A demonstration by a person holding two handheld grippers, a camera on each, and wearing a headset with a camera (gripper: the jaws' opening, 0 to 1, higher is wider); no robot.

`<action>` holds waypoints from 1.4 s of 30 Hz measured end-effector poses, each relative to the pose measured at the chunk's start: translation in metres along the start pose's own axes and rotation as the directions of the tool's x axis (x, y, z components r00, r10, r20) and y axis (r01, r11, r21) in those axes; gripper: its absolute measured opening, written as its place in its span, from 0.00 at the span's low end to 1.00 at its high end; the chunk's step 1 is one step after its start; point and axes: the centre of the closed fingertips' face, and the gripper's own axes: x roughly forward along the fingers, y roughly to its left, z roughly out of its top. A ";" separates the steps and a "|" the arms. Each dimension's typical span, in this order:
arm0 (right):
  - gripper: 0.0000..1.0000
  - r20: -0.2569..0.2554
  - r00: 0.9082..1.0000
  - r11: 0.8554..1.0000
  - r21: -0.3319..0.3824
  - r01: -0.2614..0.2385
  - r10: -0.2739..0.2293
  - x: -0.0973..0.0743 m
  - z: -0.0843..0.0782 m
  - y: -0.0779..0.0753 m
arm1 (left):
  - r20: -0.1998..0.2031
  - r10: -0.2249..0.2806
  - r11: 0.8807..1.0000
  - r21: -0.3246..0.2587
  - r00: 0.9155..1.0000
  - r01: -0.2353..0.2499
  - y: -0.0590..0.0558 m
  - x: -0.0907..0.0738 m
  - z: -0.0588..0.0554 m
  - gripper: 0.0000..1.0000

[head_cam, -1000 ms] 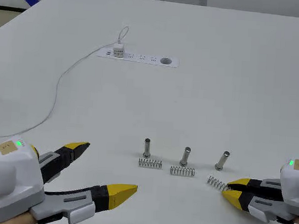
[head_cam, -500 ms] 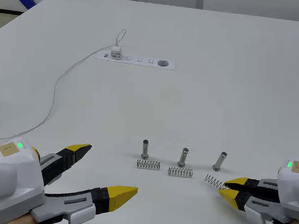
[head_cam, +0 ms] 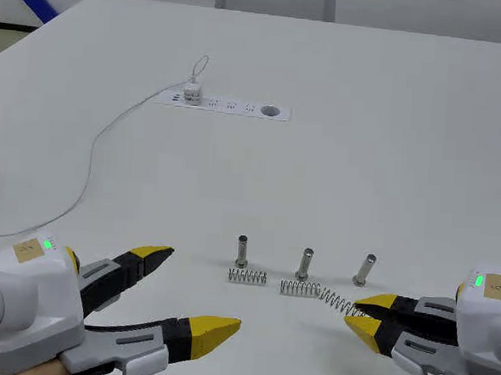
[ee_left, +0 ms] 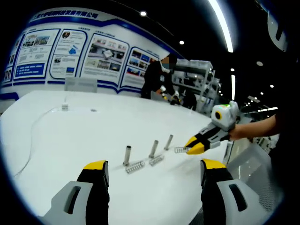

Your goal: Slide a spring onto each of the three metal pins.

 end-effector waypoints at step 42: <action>0.11 0.015 0.987 0.963 -0.225 -0.150 0.157 0.009 0.052 0.053 | -0.224 -0.304 0.896 0.264 0.926 0.358 -0.064 0.050 -0.004 0.38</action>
